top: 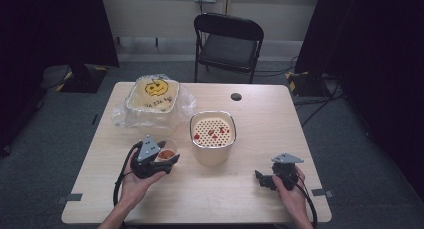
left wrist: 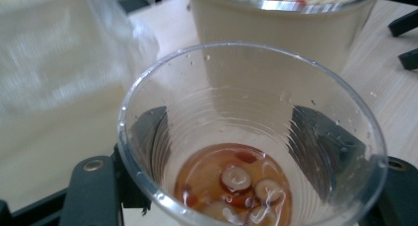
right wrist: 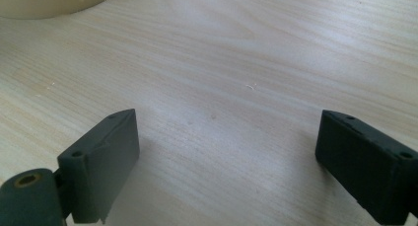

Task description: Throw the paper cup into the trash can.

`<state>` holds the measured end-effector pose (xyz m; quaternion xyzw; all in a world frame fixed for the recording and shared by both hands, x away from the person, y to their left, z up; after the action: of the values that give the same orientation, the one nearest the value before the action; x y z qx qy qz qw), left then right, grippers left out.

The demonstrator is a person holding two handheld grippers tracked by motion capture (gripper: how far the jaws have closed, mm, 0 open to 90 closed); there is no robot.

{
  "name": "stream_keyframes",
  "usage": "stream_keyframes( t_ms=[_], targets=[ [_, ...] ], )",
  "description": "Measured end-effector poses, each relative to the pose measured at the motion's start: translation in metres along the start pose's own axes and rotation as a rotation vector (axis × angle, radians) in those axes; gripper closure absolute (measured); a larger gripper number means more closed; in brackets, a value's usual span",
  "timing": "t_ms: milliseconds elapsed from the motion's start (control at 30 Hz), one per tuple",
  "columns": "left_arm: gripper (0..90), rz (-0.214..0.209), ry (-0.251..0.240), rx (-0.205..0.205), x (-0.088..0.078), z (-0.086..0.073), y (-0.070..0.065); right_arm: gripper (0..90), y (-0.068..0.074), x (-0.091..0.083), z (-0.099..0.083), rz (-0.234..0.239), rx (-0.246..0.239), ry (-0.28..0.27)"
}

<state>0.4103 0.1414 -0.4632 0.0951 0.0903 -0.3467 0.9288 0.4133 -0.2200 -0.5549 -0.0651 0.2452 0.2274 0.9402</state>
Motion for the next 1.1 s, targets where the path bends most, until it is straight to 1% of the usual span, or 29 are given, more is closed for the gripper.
stream_keyframes(
  t_ms=[100,167,200,233,267,300,400,467,500,600,767,800,833,900,967,1000,1100],
  targets=[
    [32.1,0.011,-0.003,0.033,-0.001,0.016,0.003,8.8,0.000,0.000,0.000,0.000,0.000,0.000],
    [32.3,0.027,-0.010,0.024,-0.002,0.025,0.006,8.8,0.000,0.000,0.000,0.000,0.000,0.000],
    [32.4,0.026,-0.023,0.010,-0.002,0.030,0.007,8.8,0.000,0.000,0.000,0.000,0.000,0.000],
    [32.4,0.019,-0.041,-0.013,-0.002,0.037,0.009,8.8,0.000,0.000,0.000,0.000,0.002,0.001],
    [32.5,0.027,-0.047,-0.020,-0.002,0.042,0.011,8.8,0.000,0.000,0.000,0.000,0.000,0.000],
    [32.7,0.036,-0.047,-0.017,-0.002,0.046,0.013,8.8,0.000,0.000,0.000,0.000,0.000,0.000],
    [32.8,0.047,-0.048,0.007,0.001,0.059,0.017,8.8,0.000,0.000,0.000,0.000,0.000,0.000],
    [33.0,0.054,-0.047,0.014,0.004,0.066,0.019,8.8,0.000,0.000,0.000,0.000,-0.001,0.000],
    [33.1,0.051,-0.046,0.020,0.006,0.069,0.020,8.8,0.000,0.000,0.000,0.000,0.000,0.000],
    [33.4,0.063,-0.037,0.066,0.015,0.080,0.020,8.8,0.000,0.000,0.000,0.000,0.000,0.000],
    [33.7,0.084,-0.047,0.081,0.026,0.100,0.020,8.8,0.000,0.000,0.000,0.003,-0.004,0.001],
    [33.7,0.088,-0.045,0.090,0.029,0.104,0.020,8.8,0.000,0.000,0.000,0.004,-0.005,0.000],
    [33.8,0.092,-0.042,0.114,0.032,0.108,0.021,8.8,0.000,0.000,0.000,0.003,-0.003,0.001],
    [34.0,0.101,-0.041,0.123,0.038,0.115,0.022,8.8,0.000,0.000,0.000,0.003,-0.001,0.001],
    [34.2,0.113,-0.031,0.148,0.043,0.119,0.022,8.8,0.000,0.000,0.000,0.003,-0.002,0.001],
    [34.4,0.130,-0.019,0.187,0.047,0.121,0.023,8.8,0.000,0.000,0.000,0.004,-0.003,0.001],
    [34.4,0.147,0.011,0.267,0.056,0.122,0.023,8.8,0.000,0.000,0.000,0.003,-0.002,0.001]
  ],
)
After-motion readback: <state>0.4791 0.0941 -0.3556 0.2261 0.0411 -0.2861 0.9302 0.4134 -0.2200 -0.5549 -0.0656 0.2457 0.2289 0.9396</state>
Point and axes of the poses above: each handheld gripper's, and its own axes: x roughly forward along the jaws, z roughly out of its top, y roughly to its left, the point moved 8 cm from there along x, roughly forward along the jaws, and after that the axes turned 14 degrees about -y, right-handed, at the moved point
